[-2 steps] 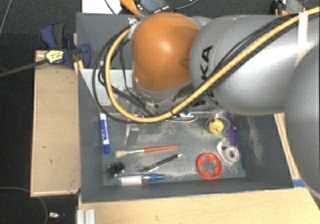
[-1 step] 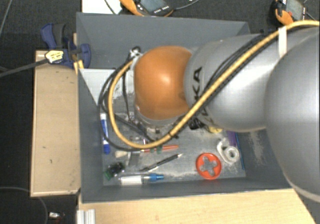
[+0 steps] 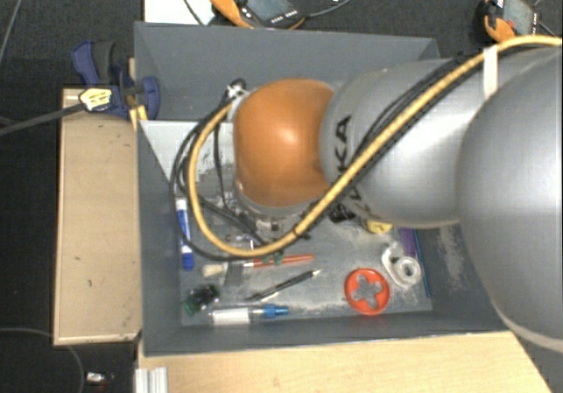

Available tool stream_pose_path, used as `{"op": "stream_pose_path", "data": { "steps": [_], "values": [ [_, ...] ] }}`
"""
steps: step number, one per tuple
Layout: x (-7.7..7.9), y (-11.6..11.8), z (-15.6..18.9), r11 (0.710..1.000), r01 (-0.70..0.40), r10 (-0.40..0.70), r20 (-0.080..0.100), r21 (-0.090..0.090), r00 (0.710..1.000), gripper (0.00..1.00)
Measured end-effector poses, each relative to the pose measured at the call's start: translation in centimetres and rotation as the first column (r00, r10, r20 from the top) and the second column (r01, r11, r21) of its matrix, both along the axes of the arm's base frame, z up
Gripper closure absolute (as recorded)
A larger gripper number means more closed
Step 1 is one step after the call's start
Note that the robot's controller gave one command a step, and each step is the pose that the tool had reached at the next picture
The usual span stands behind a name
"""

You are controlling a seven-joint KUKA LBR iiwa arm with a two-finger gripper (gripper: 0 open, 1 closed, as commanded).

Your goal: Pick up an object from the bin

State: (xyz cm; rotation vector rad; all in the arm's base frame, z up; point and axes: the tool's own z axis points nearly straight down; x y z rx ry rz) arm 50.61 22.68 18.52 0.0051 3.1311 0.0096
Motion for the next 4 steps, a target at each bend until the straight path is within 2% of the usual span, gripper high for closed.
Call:
{"op": "stream_pose_path", "data": {
  "steps": [1, 2, 3, 4],
  "values": [
    [3.8, -7.1, -3.0, 0.992, -0.13, 0.13, -0.003, -0.003, 0.992, 0.0],
    [4.4, -8.1, -3.3, 0.99, -0.144, 0.144, -0.001, -0.001, 0.99, 0.0],
    [5.6, -10.8, 0.8, 0.896, -0.443, 0.443, 0.004, -0.007, 0.896, 0.0],
    [2.2, -16.1, -6.6, 0.98, -0.197, 0.197, -0.01, -0.003, 0.98, 0.0]
  ]
}}
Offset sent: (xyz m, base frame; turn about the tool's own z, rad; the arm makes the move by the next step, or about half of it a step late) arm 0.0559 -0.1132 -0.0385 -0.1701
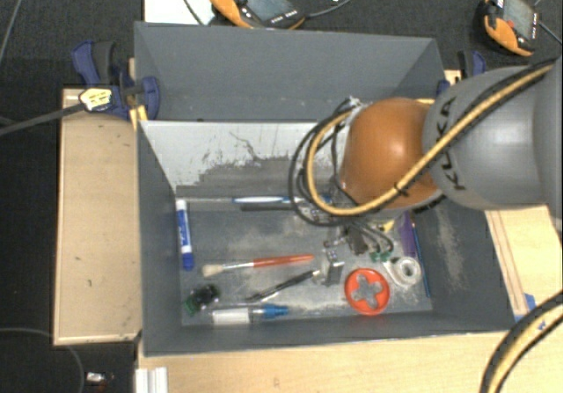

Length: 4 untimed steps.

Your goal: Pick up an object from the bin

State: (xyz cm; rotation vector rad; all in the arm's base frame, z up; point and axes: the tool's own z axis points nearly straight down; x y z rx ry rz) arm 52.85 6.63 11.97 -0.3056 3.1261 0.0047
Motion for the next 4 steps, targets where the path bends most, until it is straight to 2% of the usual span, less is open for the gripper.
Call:
{"op": "stream_pose_path", "data": {
  "steps": [1, 2, 3, 4],
  "values": [
    [2.2, -4.6, 5.8, 0.978, -0.209, 0.209, 0.035, -0.003, 0.977, 0.0],
    [1.7, -2.6, -0.6, 1.0, -0.024, 0.024, 0.023, 0.005, 0.999, 0.0],
    [2.8, -3.1, -3.5, 0.951, -0.308, 0.308, 0.027, -0.003, 0.951, 0.0],
    [-1.2, 1.4, -4.4, 0.984, -0.179, 0.179, 0.018, 0.003, 0.984, 0.0]
  ]
}}
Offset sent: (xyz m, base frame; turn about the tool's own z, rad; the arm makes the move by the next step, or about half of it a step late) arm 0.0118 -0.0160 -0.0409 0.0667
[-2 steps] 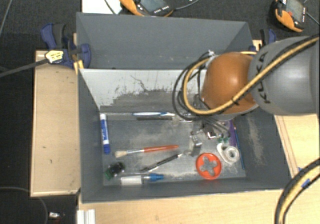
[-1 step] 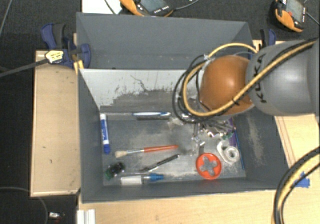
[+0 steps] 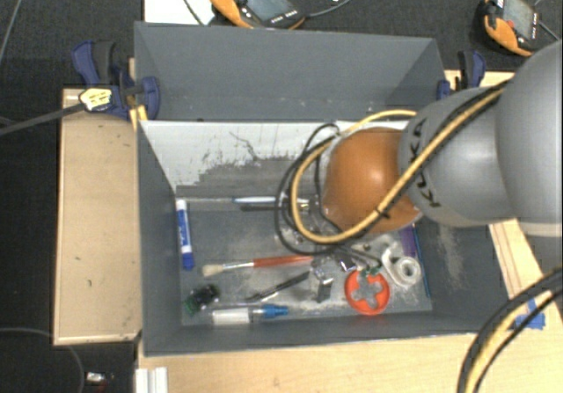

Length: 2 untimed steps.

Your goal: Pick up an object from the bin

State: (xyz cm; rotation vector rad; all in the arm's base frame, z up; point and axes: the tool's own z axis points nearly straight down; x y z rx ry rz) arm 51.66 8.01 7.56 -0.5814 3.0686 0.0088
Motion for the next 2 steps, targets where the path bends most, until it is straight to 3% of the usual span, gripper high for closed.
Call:
{"op": "stream_pose_path", "data": {
  "steps": [1, 2],
  "values": [
    [0.7, 0.4, 0.9, 0.999, -0.052, 0.052, 0.007, -0.001, 0.999, 0.0],
    [0.5, -0.8, 0.1, 0.999, -0.054, 0.054, 0.002, 0.0, 0.999, 0.0]
  ]
}}
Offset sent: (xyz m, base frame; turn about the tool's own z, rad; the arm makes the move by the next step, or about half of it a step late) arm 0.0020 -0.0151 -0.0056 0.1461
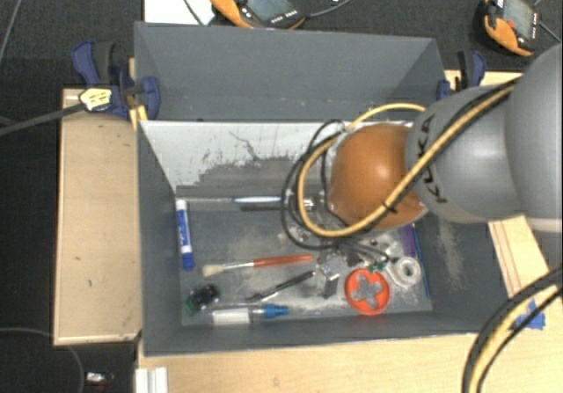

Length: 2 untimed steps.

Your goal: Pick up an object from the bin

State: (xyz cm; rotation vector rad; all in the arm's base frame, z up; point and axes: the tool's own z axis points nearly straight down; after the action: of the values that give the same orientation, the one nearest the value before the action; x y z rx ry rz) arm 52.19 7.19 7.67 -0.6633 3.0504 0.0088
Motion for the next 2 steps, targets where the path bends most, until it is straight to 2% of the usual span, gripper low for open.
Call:
{"op": "stream_pose_path", "data": {
  "steps": [1, 2],
  "values": [
    [0.72, -0.07, -0.34, 1.0, 0.031, -0.031, 0.007, 0.001, 0.999, 0.0],
    [1.38, 0.92, -0.38, 1.0, -0.017, 0.017, 0.007, 0.002, 1.0, 0.0]
  ]
}}
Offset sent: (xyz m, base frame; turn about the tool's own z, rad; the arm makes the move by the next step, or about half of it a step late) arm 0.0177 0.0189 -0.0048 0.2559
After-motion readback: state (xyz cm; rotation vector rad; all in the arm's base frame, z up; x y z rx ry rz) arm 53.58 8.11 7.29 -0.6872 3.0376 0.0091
